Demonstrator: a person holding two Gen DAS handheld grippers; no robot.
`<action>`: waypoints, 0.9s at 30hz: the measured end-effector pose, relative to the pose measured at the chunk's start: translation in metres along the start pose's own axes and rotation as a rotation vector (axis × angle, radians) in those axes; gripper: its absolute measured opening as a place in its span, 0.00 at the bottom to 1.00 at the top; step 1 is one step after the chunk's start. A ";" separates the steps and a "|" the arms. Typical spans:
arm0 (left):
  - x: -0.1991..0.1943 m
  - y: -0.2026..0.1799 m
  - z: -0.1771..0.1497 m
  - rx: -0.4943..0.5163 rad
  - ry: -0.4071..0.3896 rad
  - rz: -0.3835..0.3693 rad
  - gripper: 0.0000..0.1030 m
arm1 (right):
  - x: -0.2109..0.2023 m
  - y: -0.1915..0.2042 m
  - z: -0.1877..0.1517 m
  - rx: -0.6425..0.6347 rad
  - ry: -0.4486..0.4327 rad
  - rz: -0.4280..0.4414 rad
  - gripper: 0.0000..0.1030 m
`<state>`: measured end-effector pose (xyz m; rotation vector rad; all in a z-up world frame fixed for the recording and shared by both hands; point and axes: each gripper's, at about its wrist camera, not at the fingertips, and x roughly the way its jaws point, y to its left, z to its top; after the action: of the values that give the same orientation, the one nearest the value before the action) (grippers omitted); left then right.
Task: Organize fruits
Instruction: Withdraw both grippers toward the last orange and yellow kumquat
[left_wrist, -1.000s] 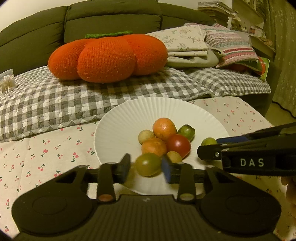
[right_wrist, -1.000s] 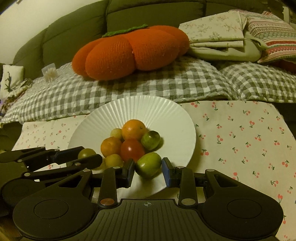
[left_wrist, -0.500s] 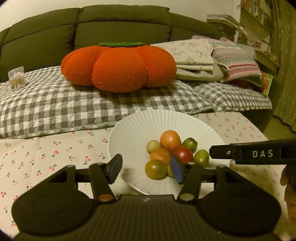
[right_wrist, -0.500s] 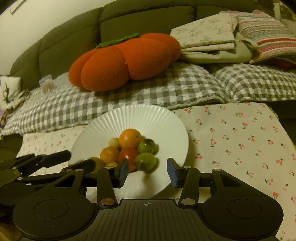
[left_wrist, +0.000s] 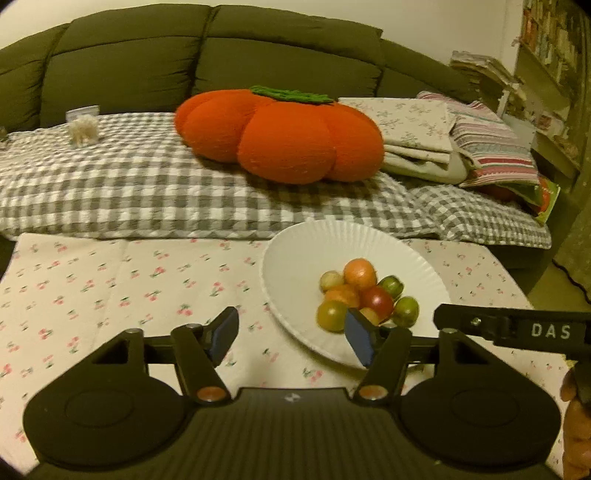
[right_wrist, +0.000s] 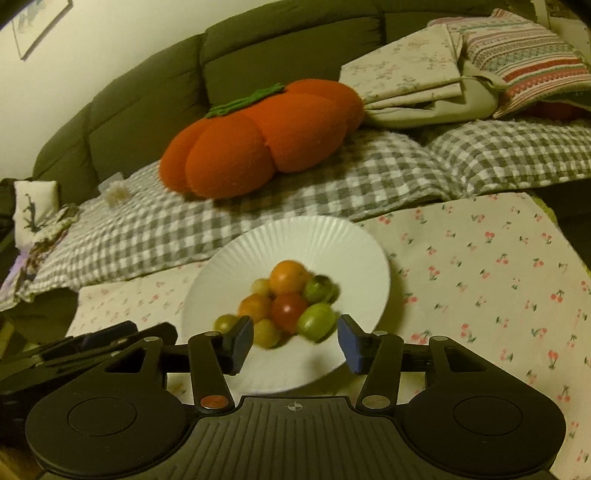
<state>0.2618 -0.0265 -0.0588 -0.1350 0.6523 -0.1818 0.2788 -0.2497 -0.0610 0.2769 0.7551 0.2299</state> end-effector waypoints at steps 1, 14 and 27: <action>-0.002 0.001 -0.001 -0.004 0.005 0.009 0.64 | -0.002 0.002 -0.002 -0.004 0.000 0.002 0.49; -0.043 0.013 -0.020 -0.058 0.033 0.058 0.73 | -0.028 0.031 -0.025 -0.040 0.016 0.055 0.49; -0.061 0.017 -0.036 -0.069 0.055 0.063 0.85 | -0.056 0.039 -0.041 -0.025 -0.002 0.097 0.54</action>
<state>0.1944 0.0000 -0.0537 -0.1760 0.7172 -0.1025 0.2067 -0.2234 -0.0405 0.2897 0.7372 0.3303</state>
